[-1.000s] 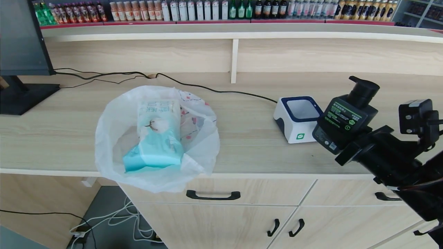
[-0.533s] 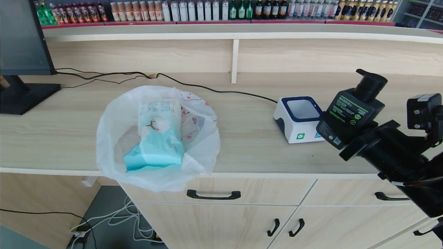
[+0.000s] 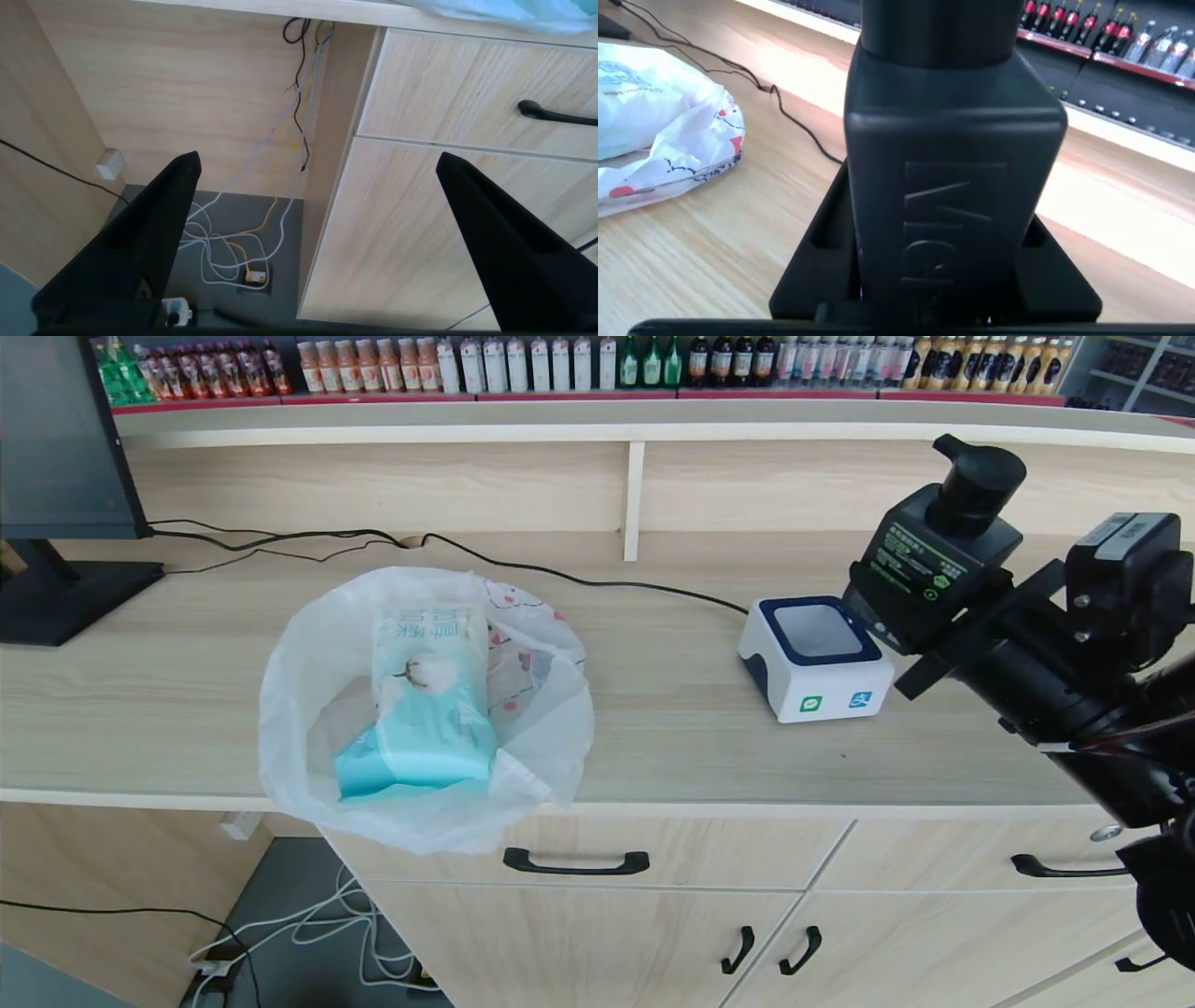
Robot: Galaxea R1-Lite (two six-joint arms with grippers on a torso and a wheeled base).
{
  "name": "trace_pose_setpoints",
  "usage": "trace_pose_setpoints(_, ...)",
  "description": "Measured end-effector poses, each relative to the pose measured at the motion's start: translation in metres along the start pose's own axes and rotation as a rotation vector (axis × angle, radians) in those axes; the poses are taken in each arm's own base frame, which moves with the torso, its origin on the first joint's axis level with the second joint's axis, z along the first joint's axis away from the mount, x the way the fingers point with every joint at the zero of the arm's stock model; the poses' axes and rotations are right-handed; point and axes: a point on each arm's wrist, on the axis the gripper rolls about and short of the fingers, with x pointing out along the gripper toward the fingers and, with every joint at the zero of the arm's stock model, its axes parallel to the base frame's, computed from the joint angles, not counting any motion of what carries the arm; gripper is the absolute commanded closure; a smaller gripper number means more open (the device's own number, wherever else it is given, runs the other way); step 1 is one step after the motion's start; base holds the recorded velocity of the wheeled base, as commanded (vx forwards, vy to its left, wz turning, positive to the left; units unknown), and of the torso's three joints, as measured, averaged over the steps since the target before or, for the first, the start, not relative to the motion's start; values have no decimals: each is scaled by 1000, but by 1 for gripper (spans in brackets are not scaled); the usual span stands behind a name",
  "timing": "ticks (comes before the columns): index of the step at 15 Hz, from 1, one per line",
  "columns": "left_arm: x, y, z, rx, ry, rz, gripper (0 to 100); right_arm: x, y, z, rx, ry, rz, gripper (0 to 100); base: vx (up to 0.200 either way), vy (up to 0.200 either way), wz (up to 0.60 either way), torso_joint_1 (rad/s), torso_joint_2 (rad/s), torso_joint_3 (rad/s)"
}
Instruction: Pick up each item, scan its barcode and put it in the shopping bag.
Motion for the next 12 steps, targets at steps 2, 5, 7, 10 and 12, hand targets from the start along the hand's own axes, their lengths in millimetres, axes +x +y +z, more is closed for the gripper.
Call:
trace_pose_setpoints(2,0,0,0,0,0,0,0,10,-2,-1,-63,-42,42,100,0,0,0,0,0,0)
trace_pose_setpoints(5,0,0,0,0,0,0,0,17,-4,-2,-99,-58,39,100,0,0,0,0,0,0)
trace_pose_setpoints(7,0,0,0,-1,0,0,0,19,-3,-5,-132,-60,50,100,0,0,0,0,0,0)
trace_pose_setpoints(10,0,0,0,-2,0,0,0,23,-3,-7,-165,-67,53,100,0,0,0,0,0,0)
trace_pose_setpoints(12,0,0,0,-1,0,0,0,28,-5,-7,-190,-81,45,100,0,0,0,0,0,0)
